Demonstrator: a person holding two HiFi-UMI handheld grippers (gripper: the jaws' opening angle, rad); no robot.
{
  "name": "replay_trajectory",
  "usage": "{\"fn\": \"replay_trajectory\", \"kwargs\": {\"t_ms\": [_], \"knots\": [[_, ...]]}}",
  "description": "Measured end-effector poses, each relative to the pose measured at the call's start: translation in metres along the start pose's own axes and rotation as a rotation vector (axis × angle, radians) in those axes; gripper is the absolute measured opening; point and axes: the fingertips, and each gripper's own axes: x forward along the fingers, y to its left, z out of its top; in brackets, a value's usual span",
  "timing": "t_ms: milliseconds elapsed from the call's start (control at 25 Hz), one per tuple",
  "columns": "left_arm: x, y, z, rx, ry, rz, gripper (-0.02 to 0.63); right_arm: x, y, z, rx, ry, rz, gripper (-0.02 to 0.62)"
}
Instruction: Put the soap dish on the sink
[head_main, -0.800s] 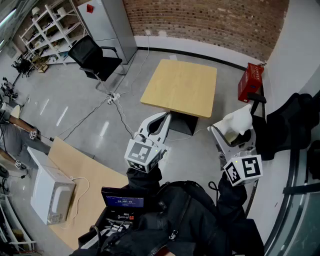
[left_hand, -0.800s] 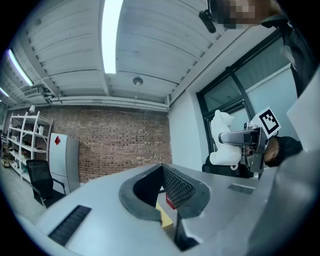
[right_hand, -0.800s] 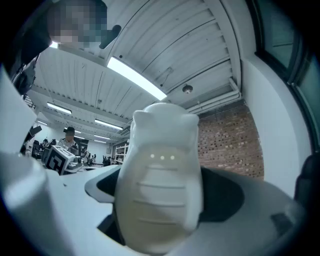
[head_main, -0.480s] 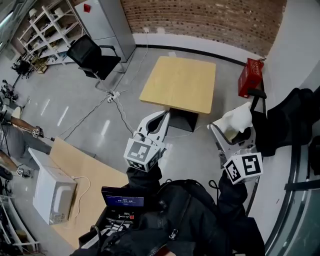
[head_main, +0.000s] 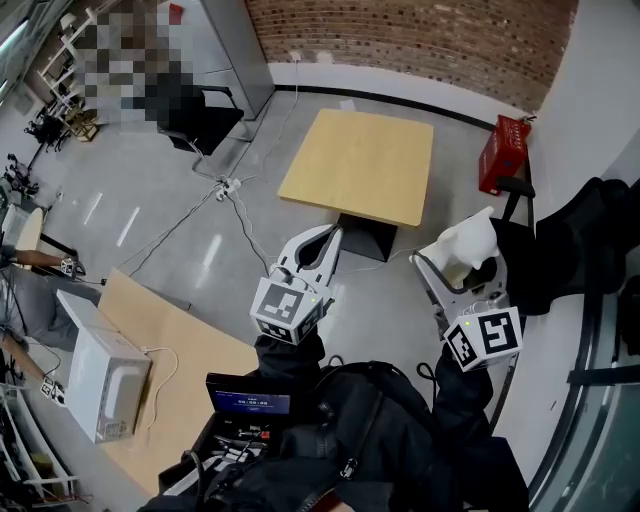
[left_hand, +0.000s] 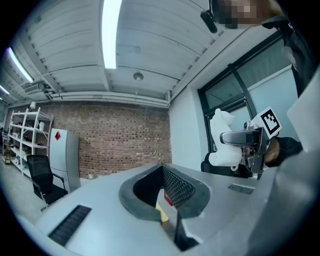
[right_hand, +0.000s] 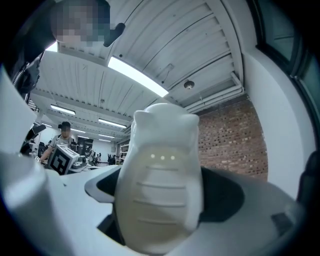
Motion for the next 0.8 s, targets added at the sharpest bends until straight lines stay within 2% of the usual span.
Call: {"fn": "replay_trajectory", "kwargs": {"t_ms": [440, 800], "knots": [[0.005, -0.020, -0.021, -0.027, 0.040, 0.003, 0.003, -0.012, -0.007, -0.020, 0.033, 0.043, 0.032, 0.489], [0.020, -0.017, -0.040, -0.046, 0.068, -0.014, 0.003, 0.007, -0.010, -0.035, 0.059, 0.063, 0.051, 0.489]]}}
